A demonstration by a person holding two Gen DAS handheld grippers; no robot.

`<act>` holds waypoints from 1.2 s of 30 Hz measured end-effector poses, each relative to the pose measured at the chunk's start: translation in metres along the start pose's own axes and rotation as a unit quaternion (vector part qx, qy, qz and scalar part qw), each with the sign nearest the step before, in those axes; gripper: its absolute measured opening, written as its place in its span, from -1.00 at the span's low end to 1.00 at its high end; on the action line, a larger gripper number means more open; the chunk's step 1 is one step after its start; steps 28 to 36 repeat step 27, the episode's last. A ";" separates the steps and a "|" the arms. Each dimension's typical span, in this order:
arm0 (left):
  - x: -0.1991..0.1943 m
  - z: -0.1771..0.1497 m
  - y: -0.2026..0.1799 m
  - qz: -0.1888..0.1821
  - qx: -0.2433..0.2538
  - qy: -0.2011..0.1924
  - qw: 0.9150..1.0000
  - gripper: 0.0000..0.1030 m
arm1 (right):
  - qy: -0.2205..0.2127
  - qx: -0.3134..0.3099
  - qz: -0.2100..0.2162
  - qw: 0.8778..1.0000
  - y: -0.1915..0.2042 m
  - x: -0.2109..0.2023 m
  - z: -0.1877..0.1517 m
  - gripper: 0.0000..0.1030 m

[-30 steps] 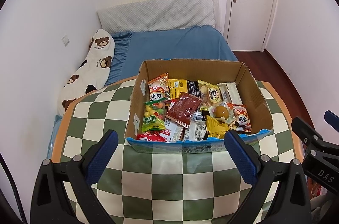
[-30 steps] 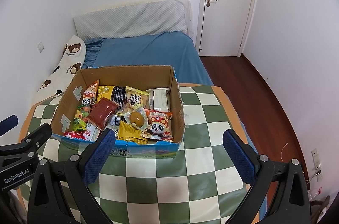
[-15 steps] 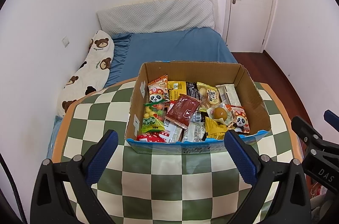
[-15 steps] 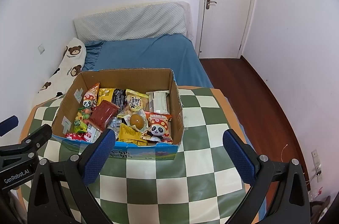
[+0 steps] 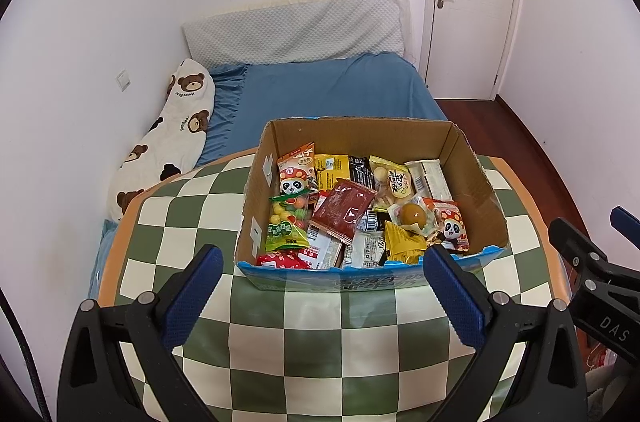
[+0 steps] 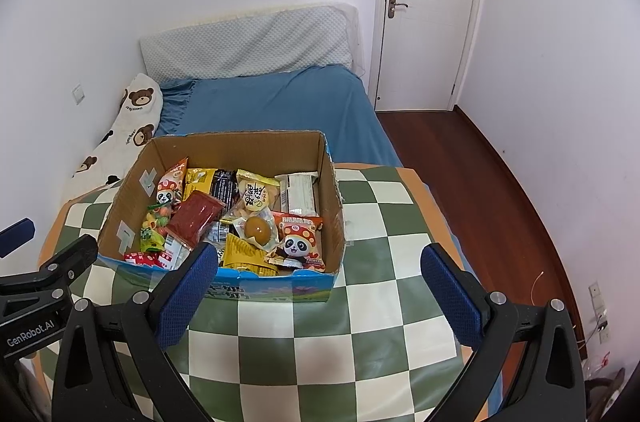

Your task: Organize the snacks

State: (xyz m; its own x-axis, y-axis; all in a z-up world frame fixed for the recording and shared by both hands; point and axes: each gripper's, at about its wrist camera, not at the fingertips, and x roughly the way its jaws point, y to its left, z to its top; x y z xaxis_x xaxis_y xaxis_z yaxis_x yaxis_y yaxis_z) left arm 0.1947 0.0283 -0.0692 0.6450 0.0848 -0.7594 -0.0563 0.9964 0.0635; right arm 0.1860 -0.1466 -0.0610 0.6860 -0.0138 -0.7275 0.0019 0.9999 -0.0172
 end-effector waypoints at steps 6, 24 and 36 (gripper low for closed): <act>0.000 0.000 0.000 0.001 0.000 0.000 1.000 0.99 | -0.001 0.003 0.000 1.000 -0.003 -0.001 0.001 1.00; 0.000 0.000 0.000 0.001 0.001 0.000 1.000 0.99 | -0.002 0.005 -0.001 1.000 -0.006 -0.003 0.002 1.00; -0.001 0.000 -0.001 0.001 -0.001 -0.001 1.000 0.99 | -0.002 0.005 -0.001 1.000 -0.006 -0.002 0.003 1.00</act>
